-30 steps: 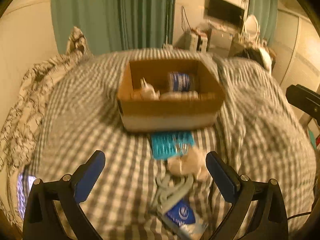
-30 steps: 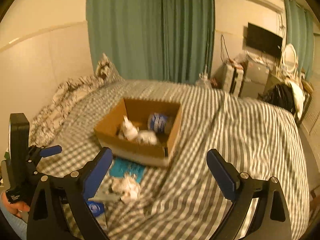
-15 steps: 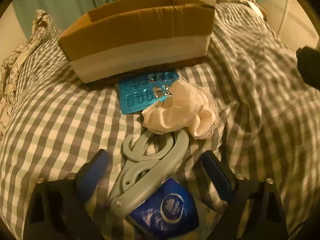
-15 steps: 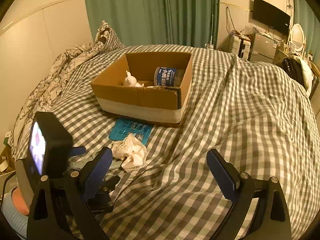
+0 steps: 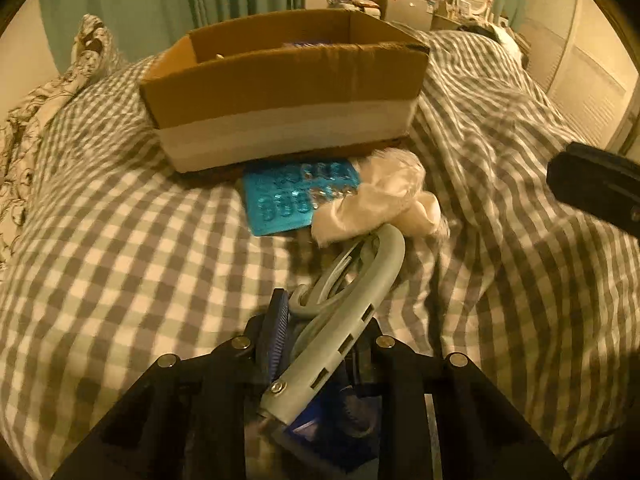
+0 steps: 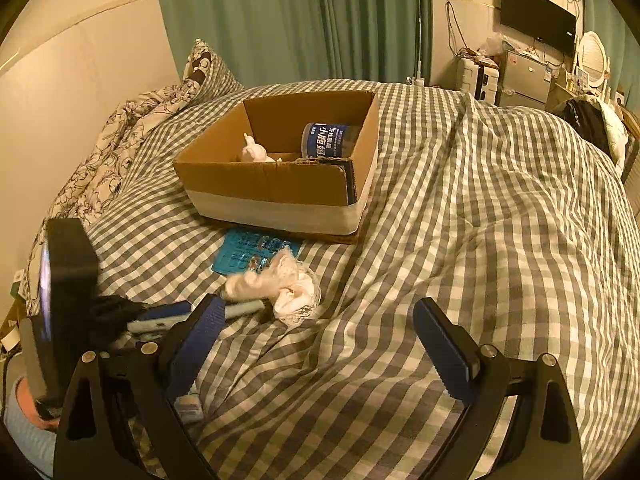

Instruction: Organize objects

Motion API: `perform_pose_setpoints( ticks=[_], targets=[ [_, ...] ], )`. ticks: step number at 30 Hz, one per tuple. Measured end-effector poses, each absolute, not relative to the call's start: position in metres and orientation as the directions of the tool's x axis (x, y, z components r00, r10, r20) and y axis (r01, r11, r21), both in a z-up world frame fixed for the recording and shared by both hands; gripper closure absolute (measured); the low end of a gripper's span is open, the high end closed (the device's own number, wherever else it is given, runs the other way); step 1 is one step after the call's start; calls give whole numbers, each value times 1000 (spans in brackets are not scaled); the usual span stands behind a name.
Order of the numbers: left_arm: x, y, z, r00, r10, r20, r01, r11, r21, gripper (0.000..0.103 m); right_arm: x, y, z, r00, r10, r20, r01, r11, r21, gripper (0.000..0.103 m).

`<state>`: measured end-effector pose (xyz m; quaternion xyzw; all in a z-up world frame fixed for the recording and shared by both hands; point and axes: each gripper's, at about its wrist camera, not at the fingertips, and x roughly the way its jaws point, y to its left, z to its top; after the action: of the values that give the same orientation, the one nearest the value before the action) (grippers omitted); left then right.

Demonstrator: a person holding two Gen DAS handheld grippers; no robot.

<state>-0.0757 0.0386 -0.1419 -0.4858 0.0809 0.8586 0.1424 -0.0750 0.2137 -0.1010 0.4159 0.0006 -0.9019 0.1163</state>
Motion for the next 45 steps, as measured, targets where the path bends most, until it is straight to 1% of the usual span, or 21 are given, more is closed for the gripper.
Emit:
perform_pose_setpoints(
  ticks=[3,9,12,14,17,23,25,27,28,30,33,36,42,45],
  targets=[
    [-72,36,-136,-507,163,-847,-322,-947,10,84,-76,214,-104,-620,-211,-756,209,-973,100,8],
    [-66,31,-115,-558,165,-813,-315,-949,24,84,-79,213,-111,-611,-201,-766,202,-975,94,8],
    [-66,19,-100,-591,158,-791,-281,-960,19,84,-83,212,-115,-607,-196,-770,200,-976,90,8],
    [-69,12,-94,-610,129,-782,-248,-968,33,84,-87,209,-120,-598,-195,-778,201,-975,90,7],
    [-75,1,-91,-617,103,-780,-203,-979,31,84,-97,199,-130,-573,-191,-797,213,-974,80,8],
    [-83,-12,-100,-600,96,-794,-161,-987,2,84,-116,168,-160,-498,-203,-843,283,-957,64,8],
    [-80,-13,-103,-598,102,-795,-162,-987,-4,84,-122,162,-172,-479,-189,-857,285,-957,51,20],
    [-79,-13,-103,-598,105,-794,-164,-987,-7,84,-128,160,-180,-454,-186,-871,284,-957,57,53],
    [-79,-13,-103,-598,107,-794,-165,-986,-9,84,-128,160,-183,-443,-192,-876,287,-956,64,59],
    [-78,-14,-103,-599,111,-793,-165,-986,-14,84,-126,162,-182,-447,-193,-874,287,-956,65,77],
    [-76,-14,-102,-602,111,-791,-166,-986,-12,84,-118,168,-173,-475,-209,-855,282,-956,77,86],
    [-73,-15,-97,-610,113,-785,-164,-986,-15,84,-108,175,-160,-510,-218,-832,274,-958,82,90],
    [-73,-19,-81,-633,122,-765,-158,-987,-27,84,-93,189,-129,-572,-227,-788,257,-962,91,91],
    [-79,-16,-67,-653,116,-748,-161,-987,-12,84,-88,197,-106,-616,-226,-755,252,-964,84,91]
  ],
)
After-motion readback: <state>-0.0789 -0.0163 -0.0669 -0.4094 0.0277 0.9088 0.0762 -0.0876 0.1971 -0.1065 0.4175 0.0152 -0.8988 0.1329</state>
